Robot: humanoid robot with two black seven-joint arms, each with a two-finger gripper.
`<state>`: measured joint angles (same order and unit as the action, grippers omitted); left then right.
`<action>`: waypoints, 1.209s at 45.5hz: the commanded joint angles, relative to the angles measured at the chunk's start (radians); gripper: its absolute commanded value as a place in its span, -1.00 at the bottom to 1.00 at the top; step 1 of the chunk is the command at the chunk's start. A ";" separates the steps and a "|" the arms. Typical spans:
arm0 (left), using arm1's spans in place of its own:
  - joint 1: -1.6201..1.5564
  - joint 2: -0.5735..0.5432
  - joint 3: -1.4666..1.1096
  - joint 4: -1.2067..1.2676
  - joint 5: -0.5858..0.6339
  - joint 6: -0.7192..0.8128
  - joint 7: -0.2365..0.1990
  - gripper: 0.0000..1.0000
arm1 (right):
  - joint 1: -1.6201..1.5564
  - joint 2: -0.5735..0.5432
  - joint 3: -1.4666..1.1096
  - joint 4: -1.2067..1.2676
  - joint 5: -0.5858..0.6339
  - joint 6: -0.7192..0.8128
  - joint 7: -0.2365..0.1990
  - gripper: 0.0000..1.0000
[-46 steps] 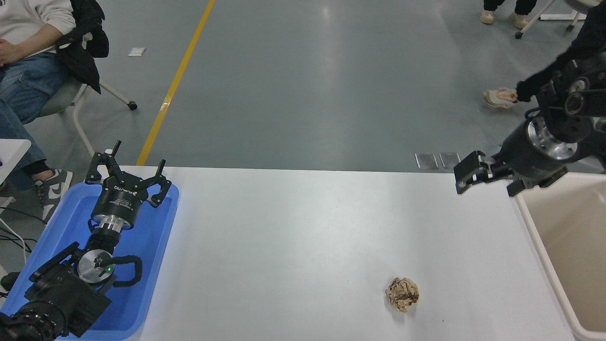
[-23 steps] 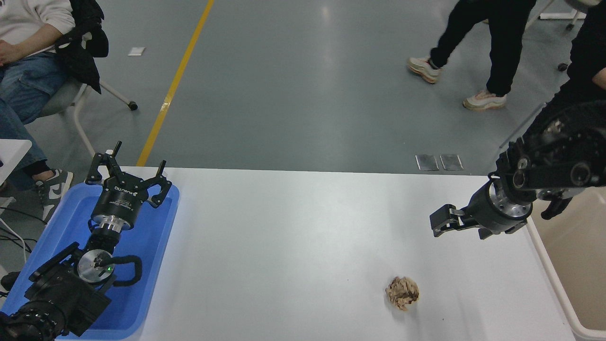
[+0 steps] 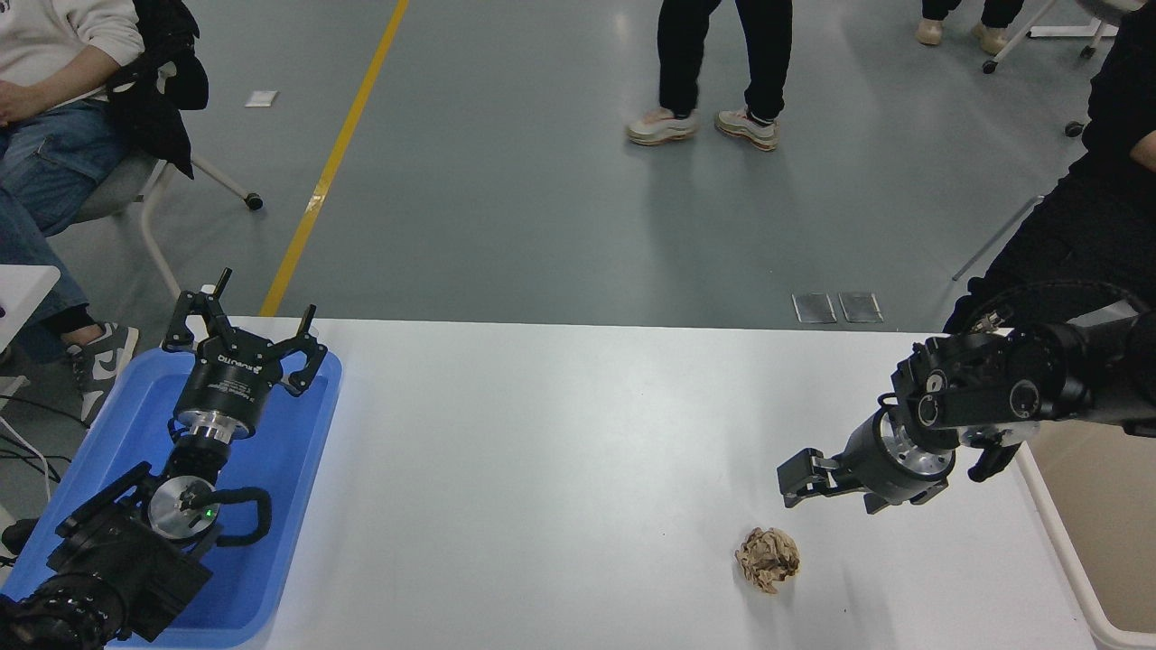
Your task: Pick up paper ball place in dustbin
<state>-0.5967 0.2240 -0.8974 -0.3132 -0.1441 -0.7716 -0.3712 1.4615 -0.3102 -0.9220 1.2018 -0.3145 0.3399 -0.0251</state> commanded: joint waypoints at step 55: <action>0.000 0.000 0.000 -0.001 0.000 0.000 0.000 1.00 | -0.211 0.049 0.074 -0.117 -0.213 -0.162 0.005 -1.00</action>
<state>-0.5967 0.2240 -0.8974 -0.3134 -0.1442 -0.7716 -0.3712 1.2224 -0.2507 -0.8296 1.0766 -0.4772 0.1757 -0.0198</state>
